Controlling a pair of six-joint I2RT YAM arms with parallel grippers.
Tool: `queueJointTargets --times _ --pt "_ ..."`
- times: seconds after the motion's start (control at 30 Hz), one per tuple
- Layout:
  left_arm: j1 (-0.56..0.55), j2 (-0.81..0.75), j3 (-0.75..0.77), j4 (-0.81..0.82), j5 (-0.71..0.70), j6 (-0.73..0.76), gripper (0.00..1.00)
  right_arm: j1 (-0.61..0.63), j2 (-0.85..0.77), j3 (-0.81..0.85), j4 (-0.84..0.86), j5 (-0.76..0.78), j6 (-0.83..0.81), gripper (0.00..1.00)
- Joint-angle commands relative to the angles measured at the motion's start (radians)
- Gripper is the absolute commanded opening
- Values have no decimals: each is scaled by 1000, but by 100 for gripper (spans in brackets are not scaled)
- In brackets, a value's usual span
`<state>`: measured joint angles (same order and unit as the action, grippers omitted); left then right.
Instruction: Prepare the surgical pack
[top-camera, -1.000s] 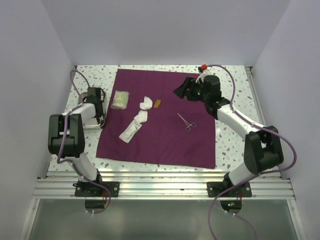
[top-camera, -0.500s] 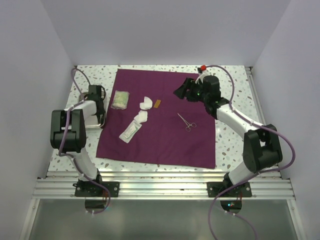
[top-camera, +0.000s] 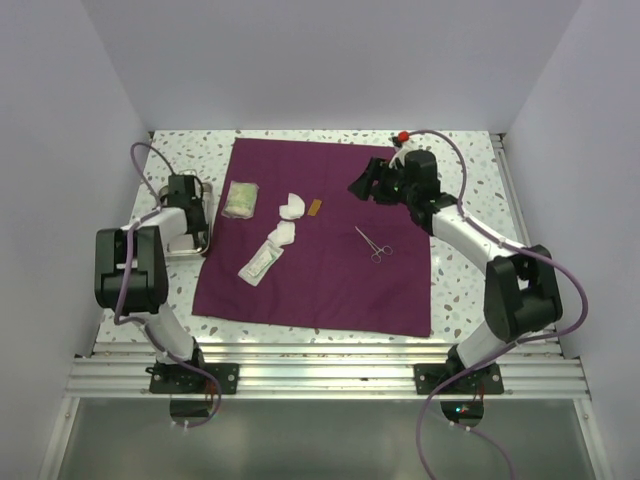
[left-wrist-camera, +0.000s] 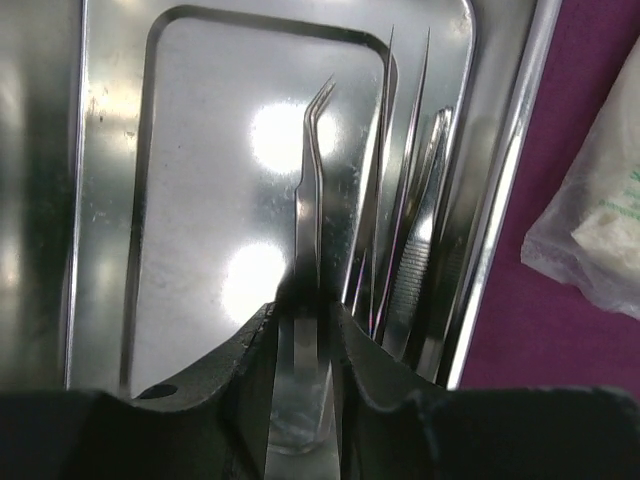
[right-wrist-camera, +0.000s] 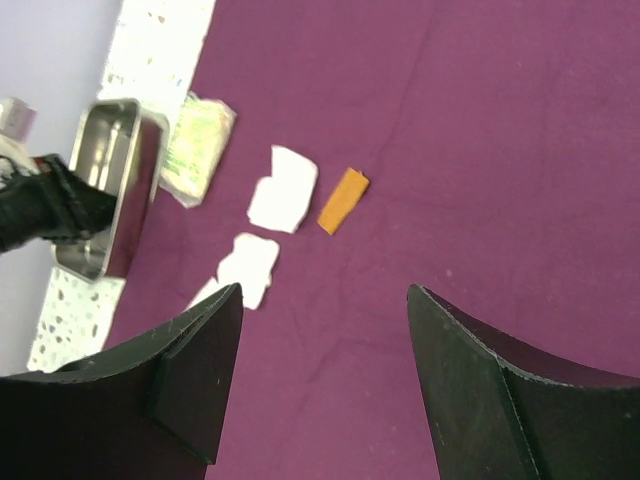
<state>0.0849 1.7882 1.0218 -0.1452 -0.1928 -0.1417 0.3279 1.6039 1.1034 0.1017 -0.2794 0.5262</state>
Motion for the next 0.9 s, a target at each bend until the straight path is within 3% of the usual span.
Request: queueJointTargets --times 0.0,0.1,0.37,0.43,0.5,0.6,0.7,0.77,0.8,0.83,0.87 --pt "10 -143 -48 32 13 -35 31 -4 8 68 -98 17 -67 70" --pt "9 -261 -104 65 36 -65 31 -4 8 87 -189 37 -126 72" --pt "9 -538 -248 246 306 -177 39 -3 33 38 -329 126 -278 75" --pt "10 -570 -267 278 351 -197 42 2 39 27 -333 124 -304 76" --pt "10 -602 -279 286 372 -205 42 19 60 29 -341 138 -319 84" --pt "9 -631 -295 308 404 -211 43 54 108 56 -346 173 -353 85" --pt "12 -635 -289 303 409 -223 43 94 163 105 -358 230 -370 82" --pt "12 -636 -290 303 403 -231 45 109 192 128 -359 229 -387 75" --pt "12 -636 -292 302 397 -248 49 111 217 147 -361 227 -394 73" --pt "15 -636 -296 303 383 -259 64 118 225 154 -362 241 -406 70" --pt "21 -641 -301 309 395 -266 64 122 234 161 -364 249 -414 64"
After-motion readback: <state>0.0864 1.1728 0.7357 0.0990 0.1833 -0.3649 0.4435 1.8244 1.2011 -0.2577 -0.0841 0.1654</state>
